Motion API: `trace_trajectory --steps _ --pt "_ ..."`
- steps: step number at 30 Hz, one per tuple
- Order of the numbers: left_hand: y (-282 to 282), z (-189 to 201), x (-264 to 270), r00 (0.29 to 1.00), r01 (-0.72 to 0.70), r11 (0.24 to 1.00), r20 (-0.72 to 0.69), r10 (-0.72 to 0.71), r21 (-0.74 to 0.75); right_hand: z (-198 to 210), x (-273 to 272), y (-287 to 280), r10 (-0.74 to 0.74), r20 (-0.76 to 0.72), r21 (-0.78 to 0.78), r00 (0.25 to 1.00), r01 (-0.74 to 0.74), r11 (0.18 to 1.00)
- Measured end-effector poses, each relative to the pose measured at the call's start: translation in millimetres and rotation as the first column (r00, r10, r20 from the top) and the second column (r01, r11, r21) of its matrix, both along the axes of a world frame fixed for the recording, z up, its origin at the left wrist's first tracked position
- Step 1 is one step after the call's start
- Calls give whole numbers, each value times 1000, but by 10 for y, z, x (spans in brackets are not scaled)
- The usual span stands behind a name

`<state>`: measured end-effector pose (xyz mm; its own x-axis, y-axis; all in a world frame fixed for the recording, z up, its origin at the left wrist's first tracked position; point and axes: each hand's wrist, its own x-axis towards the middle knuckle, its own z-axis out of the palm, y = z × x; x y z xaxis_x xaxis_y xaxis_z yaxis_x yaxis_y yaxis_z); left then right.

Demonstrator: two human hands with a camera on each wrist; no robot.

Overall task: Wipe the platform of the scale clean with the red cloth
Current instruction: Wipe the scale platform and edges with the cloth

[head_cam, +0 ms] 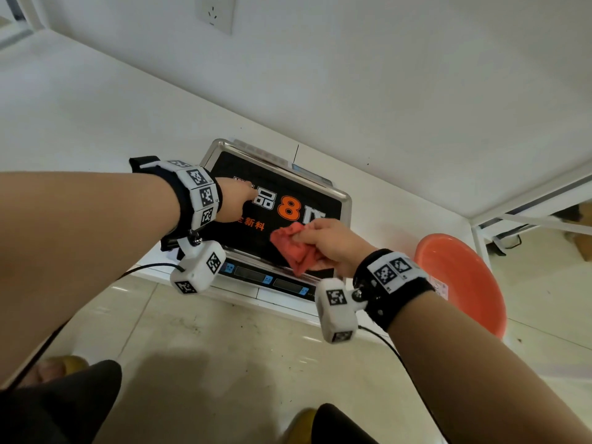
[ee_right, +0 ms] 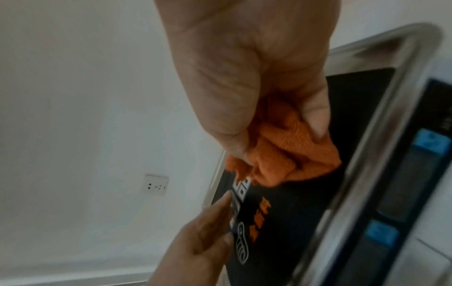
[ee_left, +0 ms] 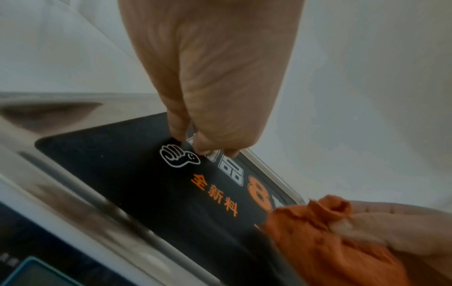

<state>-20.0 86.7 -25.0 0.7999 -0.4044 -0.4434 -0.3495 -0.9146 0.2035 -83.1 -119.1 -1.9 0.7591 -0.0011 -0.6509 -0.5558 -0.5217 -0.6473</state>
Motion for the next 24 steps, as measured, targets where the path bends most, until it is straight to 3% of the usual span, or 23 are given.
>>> trace_trajectory --steps 3,6,9,14,19,24 --pt "112 86 24 991 -86 990 89 96 -115 -28 194 -137 -118 93 -8 989 119 993" --pt "276 145 90 957 -193 957 173 232 -216 -128 312 -309 -303 8 102 953 301 948" --pt "445 140 107 943 -247 949 176 282 -195 -242 310 -209 -214 73 -51 974 218 975" --pt "587 114 95 941 -273 948 160 299 -164 -353 277 288 -68 143 -56 987 76 996" --pt "601 122 71 959 -231 961 132 251 -150 -396 403 576 -133 160 73 978 123 990" --pt "569 92 56 983 -152 983 91 161 -98 -492 540 681 -114 271 -63 956 135 989"
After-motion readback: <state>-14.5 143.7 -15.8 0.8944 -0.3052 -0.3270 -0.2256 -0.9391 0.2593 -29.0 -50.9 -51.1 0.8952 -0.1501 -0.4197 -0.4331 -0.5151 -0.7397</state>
